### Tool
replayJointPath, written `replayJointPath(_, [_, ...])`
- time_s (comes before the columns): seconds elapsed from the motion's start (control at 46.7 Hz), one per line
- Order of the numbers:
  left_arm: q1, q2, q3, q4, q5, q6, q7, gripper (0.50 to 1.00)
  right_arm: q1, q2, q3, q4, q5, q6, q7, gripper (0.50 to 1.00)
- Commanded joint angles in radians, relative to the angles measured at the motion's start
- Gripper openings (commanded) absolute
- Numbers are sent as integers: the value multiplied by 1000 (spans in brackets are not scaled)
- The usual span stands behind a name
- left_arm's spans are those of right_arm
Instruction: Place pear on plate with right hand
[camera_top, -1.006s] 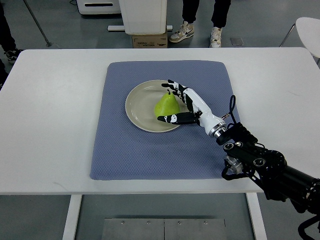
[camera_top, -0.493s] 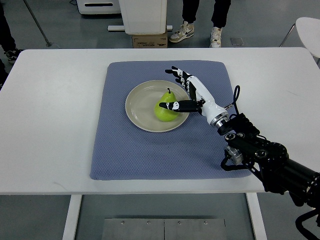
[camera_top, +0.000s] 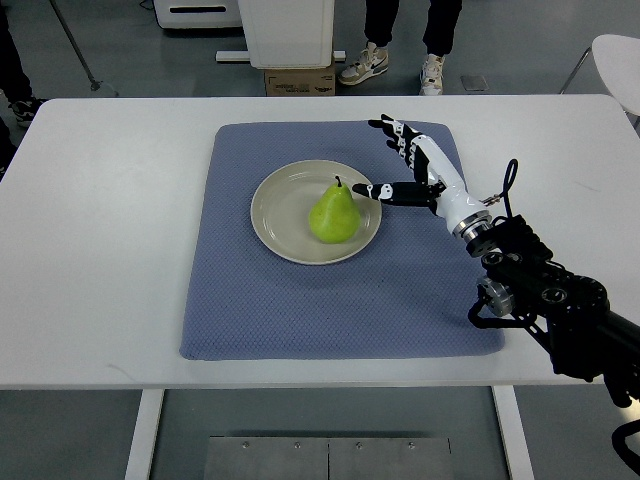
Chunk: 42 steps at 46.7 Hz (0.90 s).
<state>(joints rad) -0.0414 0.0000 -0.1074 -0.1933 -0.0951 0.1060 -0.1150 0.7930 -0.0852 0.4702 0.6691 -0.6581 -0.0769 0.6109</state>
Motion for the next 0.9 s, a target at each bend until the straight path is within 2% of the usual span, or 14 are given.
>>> replayJointPath(0.0, [0,0,0,0,0,0,0,1000,-3,-16,18,-2,2,2,0,993])
replayJointPath(0.107, [0,0,0,0,0,0,0,1000,-11,-30,54,-5,46,0,-13,993])
replayJointPath(0.471, [0,0,0,0,0,0,0,1000,-55,-28,283,1,115,-1,-190,995])
replayJointPath(0.771, [0,0,0,0,0,0,0,1000,-100,5,441,21,112,-4,-276,998])
replayJointPath(0.878, [0,0,0,0,0,0,0,1000,-113,22,491,29,113,-11,-276,1000])
